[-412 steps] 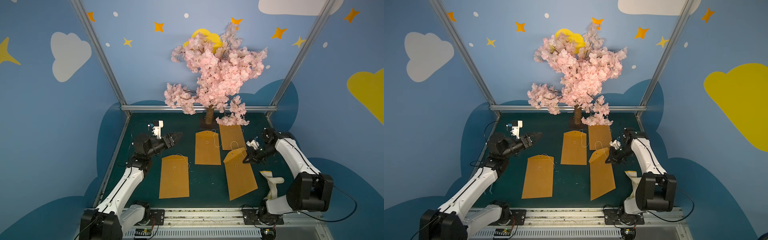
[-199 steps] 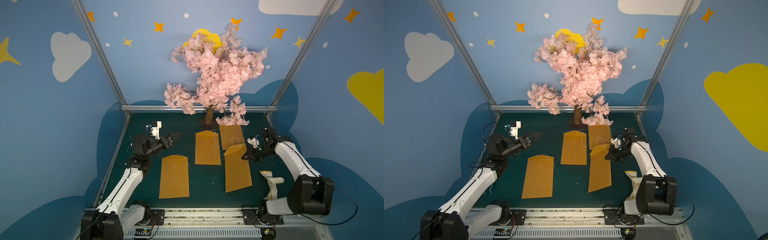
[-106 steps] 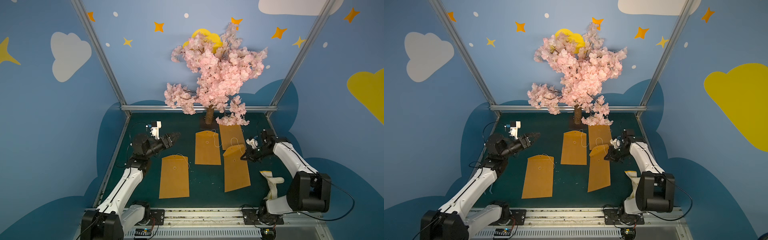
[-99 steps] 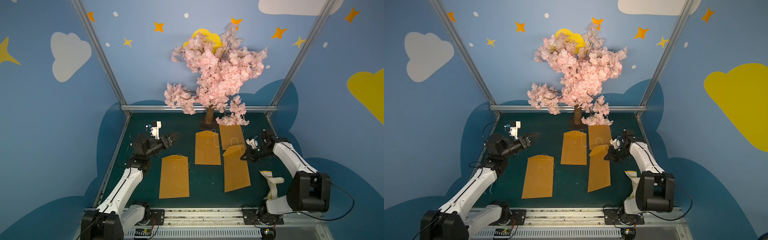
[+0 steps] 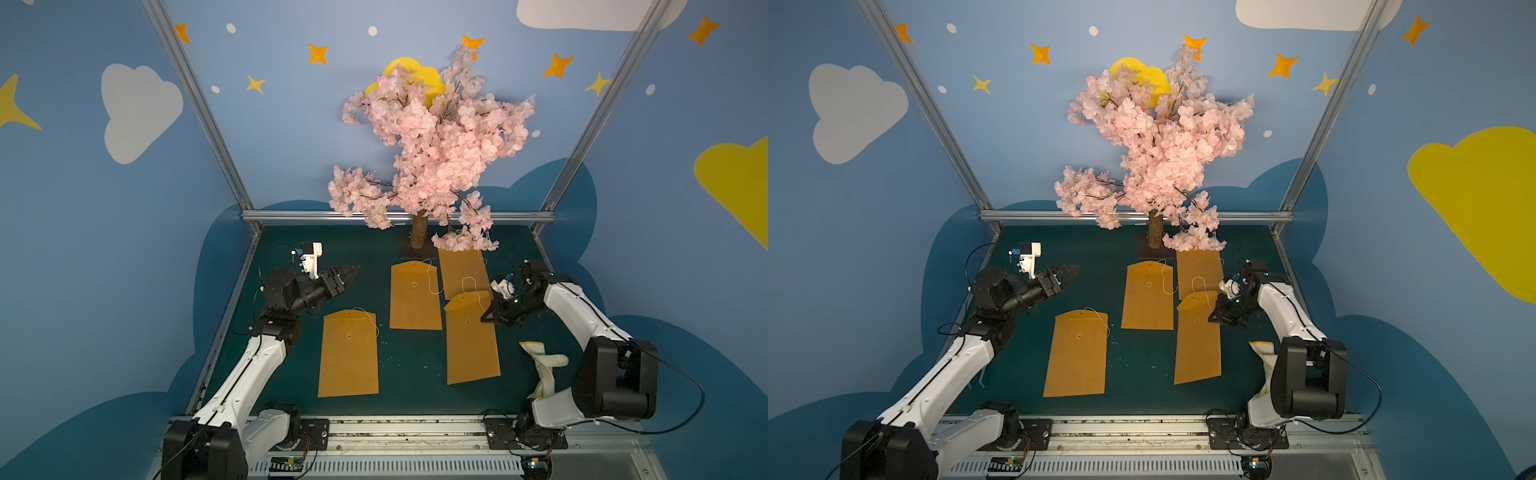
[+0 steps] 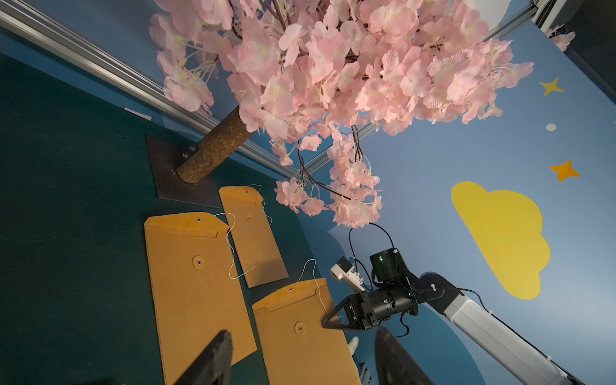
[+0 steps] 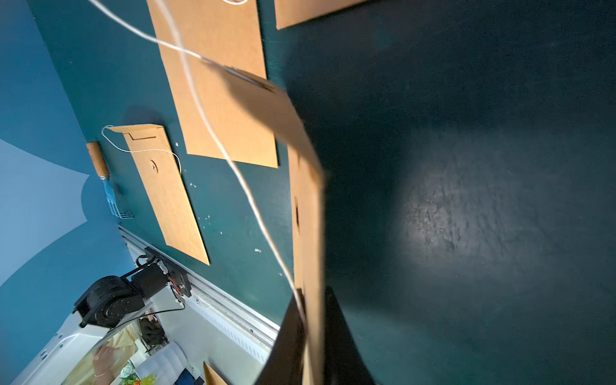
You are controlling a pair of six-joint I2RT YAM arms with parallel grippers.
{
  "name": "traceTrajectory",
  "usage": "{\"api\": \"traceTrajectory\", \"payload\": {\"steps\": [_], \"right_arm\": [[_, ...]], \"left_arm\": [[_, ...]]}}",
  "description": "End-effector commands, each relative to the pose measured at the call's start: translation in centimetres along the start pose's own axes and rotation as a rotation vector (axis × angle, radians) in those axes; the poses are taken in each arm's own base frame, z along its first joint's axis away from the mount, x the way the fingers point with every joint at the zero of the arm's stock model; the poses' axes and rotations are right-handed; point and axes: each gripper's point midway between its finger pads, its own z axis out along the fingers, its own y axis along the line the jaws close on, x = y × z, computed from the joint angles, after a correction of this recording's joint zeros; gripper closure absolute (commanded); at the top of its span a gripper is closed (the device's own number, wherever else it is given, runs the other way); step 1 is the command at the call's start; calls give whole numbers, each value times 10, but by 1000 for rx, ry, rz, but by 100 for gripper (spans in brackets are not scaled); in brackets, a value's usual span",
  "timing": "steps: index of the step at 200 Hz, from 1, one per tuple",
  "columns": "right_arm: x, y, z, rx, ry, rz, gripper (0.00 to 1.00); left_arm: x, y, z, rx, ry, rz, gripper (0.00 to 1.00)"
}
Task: Open the file bag
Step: Place the file bag at the center of the board.
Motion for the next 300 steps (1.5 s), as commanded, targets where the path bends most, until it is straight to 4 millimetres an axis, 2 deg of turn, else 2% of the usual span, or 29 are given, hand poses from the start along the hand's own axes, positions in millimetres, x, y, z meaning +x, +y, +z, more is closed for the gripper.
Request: {"api": "traceTrajectory", "payload": {"steps": [1, 42, 62, 150, 188, 233, 300], "right_arm": [[7, -4, 1, 26, 28, -3, 84], [7, -9, -3, 64, 32, 4, 80], [6, -9, -5, 74, 35, 7, 74], [8, -21, -18, 174, 19, 23, 68], [5, -25, -29, 227, -9, 24, 64], [2, -31, -44, 290, -49, 38, 63], [-8, -14, -51, 236, -139, 2, 62]], "left_arm": [[1, 1, -1, 5, 7, 11, 33], [0, 1, 0, 5, 5, 11, 32], [0, 2, 0, 3, 6, 10, 32], [-1, 0, -1, 9, 0, 16, 33], [0, 0, -2, 9, -1, 16, 33], [0, 1, -1, 9, 1, 13, 33], [3, 9, -2, -26, 6, 4, 32]]}}
